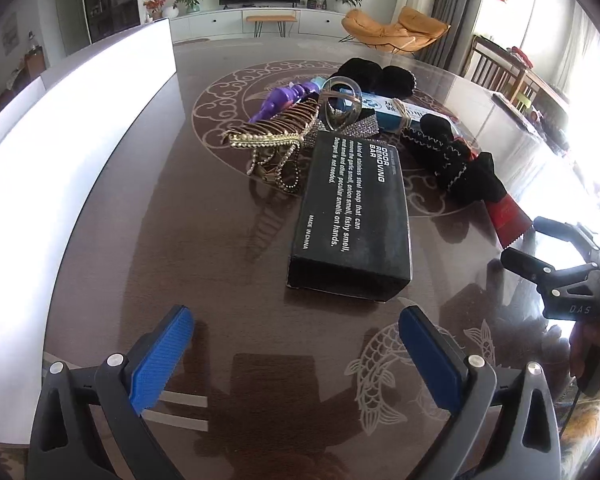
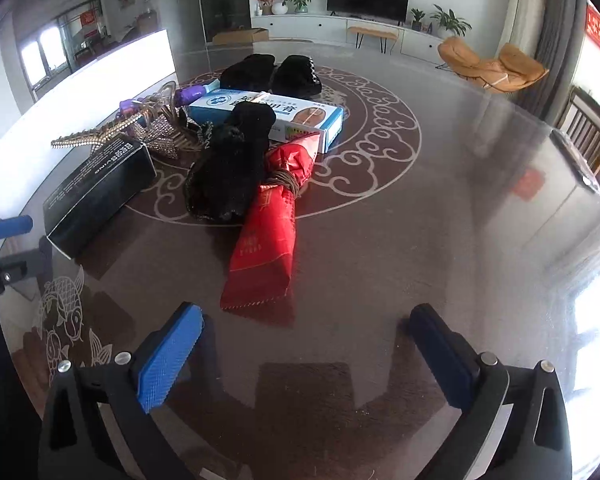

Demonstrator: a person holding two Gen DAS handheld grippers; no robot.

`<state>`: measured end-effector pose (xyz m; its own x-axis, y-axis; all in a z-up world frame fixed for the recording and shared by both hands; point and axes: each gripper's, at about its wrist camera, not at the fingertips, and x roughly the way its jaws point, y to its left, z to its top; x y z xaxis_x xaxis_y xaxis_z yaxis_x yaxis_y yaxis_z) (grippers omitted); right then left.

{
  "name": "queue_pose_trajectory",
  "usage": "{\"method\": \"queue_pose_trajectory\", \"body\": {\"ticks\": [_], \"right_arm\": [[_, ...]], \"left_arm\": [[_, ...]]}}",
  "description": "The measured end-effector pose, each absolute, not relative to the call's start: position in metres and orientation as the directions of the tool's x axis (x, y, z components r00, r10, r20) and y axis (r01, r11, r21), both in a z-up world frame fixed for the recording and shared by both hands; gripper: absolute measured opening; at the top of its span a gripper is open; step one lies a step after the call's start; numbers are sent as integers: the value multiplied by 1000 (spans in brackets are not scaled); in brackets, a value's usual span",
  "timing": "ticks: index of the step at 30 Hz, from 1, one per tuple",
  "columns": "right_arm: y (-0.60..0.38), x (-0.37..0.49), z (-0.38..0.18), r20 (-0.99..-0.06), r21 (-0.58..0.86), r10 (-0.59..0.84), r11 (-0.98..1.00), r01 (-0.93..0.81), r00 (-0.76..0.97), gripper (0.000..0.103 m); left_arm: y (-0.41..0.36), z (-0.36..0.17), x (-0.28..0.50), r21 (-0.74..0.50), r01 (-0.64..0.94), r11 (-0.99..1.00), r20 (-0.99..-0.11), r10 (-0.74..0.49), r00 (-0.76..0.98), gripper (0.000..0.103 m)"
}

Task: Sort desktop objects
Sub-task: 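Move the left tool over the black soap box and lower toward it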

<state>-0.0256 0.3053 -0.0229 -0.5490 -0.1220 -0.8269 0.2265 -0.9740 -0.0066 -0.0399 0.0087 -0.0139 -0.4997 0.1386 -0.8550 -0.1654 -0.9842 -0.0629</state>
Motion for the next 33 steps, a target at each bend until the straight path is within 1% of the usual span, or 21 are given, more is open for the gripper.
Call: {"method": "queue_pose_trajectory", "body": {"ticks": [12,17,23,26,33], "right_arm": [[300,-25,-27,-825,-15,-110,-976,216,-555,103],[299,-25,-27,-825,-15,-110,-976,216,-555,103],[299,-25,-27,-825,-15,-111,-976,216,-555,103],[299,-25,-27,-825,-15,-110,-976,216,-555,103],[299,-25,-27,-825,-14,-111,-976,216,-555,103]], "left_arm": [[32,-22,-67,3,-157,-988,-876,73,-477,103],[42,-21,-86,4,-156,-988,-876,72,-477,103],[40,-19,-108,3,-115,-993,-877,53,-478,103],[36,-17,-110,2,-86,-996,-873,40,-485,103],[31,-14,-97,5,-96,-995,-857,45,-513,103]]}}
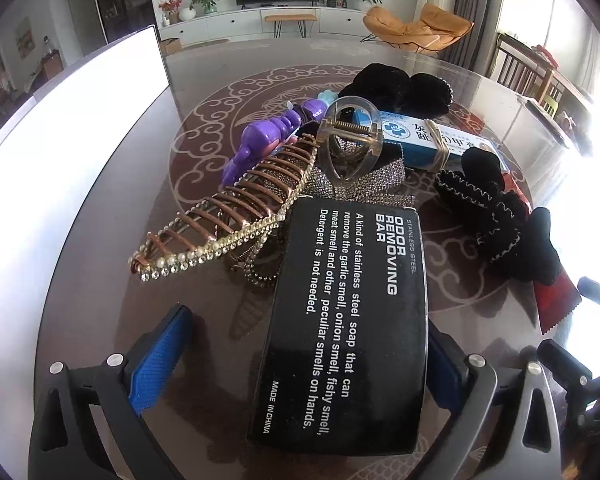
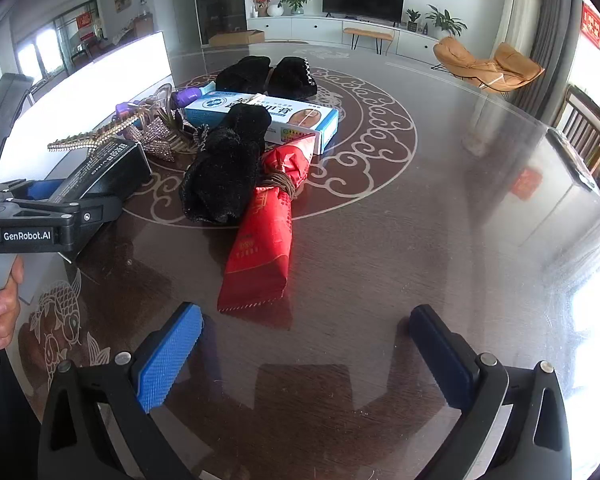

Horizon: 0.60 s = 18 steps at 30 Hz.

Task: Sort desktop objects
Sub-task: 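Move the left tool over the black soap box and lower toward it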

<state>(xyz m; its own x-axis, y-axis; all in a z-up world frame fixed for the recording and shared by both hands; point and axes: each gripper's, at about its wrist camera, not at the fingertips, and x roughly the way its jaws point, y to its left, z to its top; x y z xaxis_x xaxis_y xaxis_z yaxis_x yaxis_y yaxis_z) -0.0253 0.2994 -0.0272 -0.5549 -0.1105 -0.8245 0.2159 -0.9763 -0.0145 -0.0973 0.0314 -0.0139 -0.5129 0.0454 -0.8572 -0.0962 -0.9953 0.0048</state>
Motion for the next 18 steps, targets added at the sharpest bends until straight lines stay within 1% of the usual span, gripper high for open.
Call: {"method": "queue_pose_trajectory", "body": {"ticks": [13,18], "right_arm": [[300,-26,-28,-824,-15,-109,-977,215,-556,103],[300,-26,-28,-824,-16,-109,-976,215,-556,103]], "left_arm": [[33,-16,-90,5,-98,-995,-837,49,-545,103],[26,-15,-87,4,-61,-998,-836,30,-547,103]]}}
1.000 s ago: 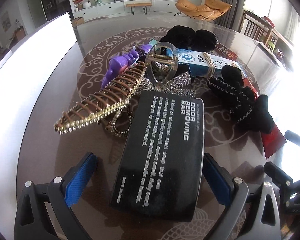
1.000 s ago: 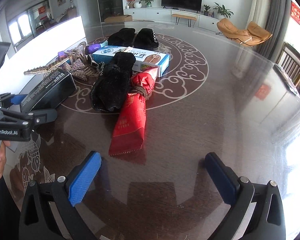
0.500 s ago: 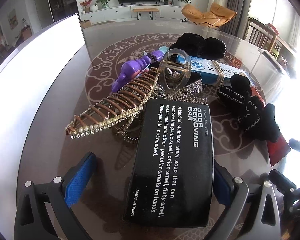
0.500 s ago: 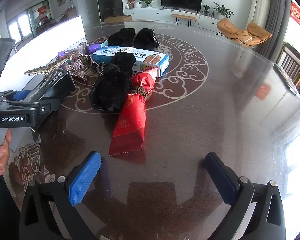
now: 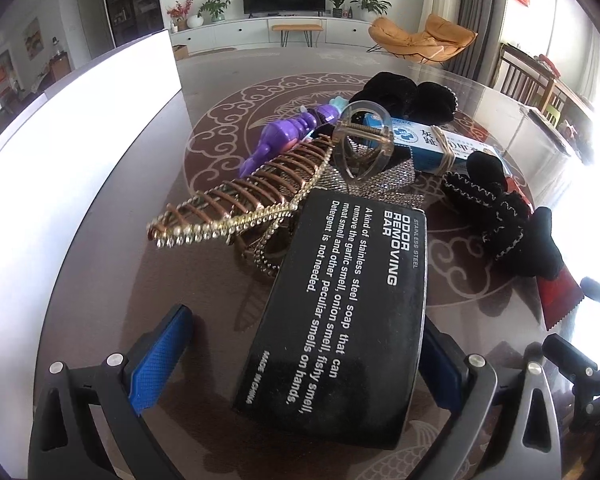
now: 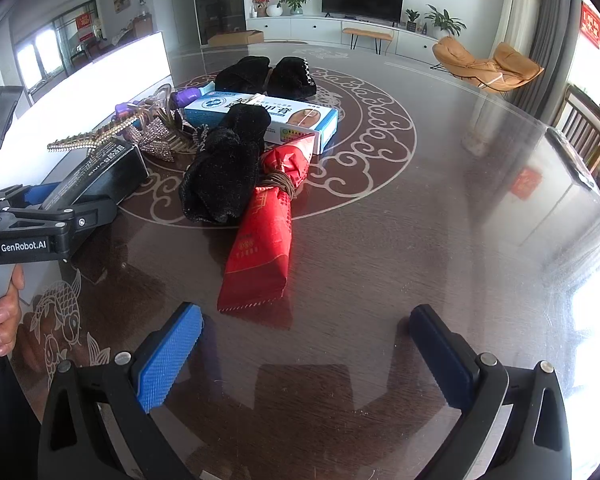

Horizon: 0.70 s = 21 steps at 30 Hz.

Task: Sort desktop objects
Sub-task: 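Move the left tool over the black soap box and lower toward it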

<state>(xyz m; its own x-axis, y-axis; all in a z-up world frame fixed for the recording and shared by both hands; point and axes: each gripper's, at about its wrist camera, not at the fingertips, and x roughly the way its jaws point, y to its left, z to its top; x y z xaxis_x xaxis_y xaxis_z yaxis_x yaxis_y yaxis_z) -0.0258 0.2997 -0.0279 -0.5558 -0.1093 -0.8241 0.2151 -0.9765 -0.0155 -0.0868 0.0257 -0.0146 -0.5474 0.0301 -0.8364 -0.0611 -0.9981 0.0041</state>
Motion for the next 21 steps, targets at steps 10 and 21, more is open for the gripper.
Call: {"method": "queue_pose_trajectory", "body": {"ticks": [10,21], "right_arm": [[300,-26,-28,-824,-15,-109,-976,215,-556,103],[299,-24,-28,-823,-17,-105,-978,209,-558,103]], "left_arm": [[11,-18,-84,1,-2,-1000,-831,1,-557,103],[11,-20,-83,-2,-2,-1000,-825,3,-565,103]]}}
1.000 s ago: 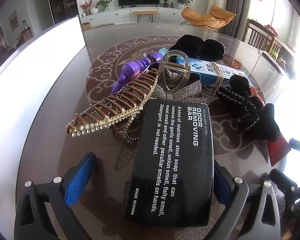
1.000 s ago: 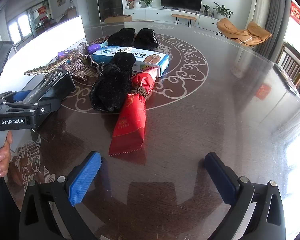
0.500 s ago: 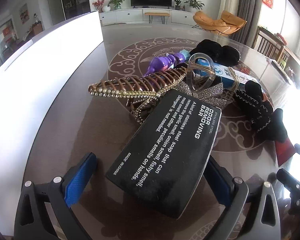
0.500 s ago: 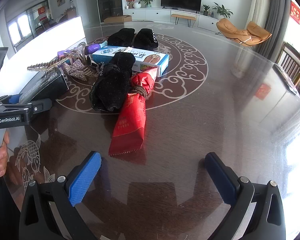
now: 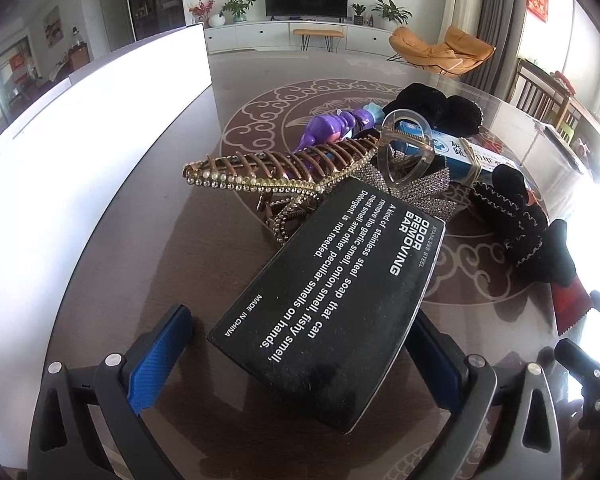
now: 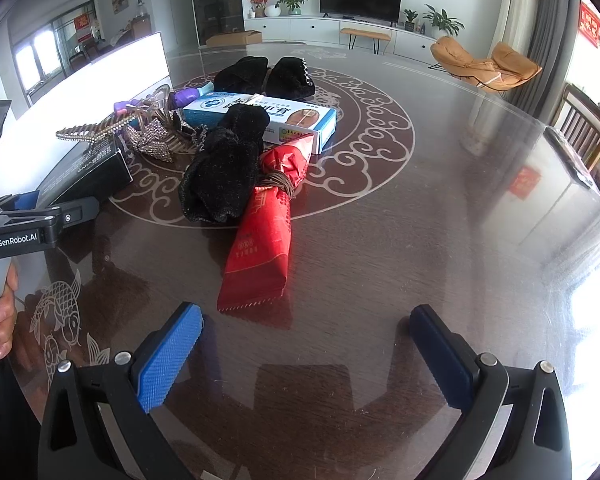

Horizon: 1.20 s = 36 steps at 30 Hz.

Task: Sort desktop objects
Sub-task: 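Move the left tool over the black soap box and lower toward it, then grasp the black soap box with the left tool while the right tool grasps the red package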

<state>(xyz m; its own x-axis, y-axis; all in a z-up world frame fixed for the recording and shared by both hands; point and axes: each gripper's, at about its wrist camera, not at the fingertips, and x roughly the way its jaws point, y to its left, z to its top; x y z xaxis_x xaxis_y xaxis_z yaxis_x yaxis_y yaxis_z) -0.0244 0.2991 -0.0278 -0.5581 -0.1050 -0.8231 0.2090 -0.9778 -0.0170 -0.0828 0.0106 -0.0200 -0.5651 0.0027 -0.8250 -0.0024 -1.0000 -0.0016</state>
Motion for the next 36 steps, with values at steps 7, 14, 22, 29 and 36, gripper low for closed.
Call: {"method": "queue_pose_trajectory", "body": {"ticks": [7,14,22,29,36], "right_arm": [[299,-27,-28,-829,-13,-113,-975,220,-548,103],[294,-60,-17,-833,18,-168,-960,278,-526,72],[290,-53,-19,-824,7,-152,-966,257,-547,26],[323,-4,-17,-806,55,-74,-997,50,-587,26],[329,13,-19,-793,11,-29,-999,33,-609,72]], "left_arm": [[10,-20,-82,-2,-2,-1000,-824,3,-566,103],[10,-21,-83,-3,-2,-1000,-824,3,-566,103],[10,-21,-83,-2,-2,-1000,-824,3,-566,103],[10,-21,-83,-3,-3,-1000,-824,4,-567,103],[11,-22,-84,-3,-3,-1000,-824,4,-567,103]]}}
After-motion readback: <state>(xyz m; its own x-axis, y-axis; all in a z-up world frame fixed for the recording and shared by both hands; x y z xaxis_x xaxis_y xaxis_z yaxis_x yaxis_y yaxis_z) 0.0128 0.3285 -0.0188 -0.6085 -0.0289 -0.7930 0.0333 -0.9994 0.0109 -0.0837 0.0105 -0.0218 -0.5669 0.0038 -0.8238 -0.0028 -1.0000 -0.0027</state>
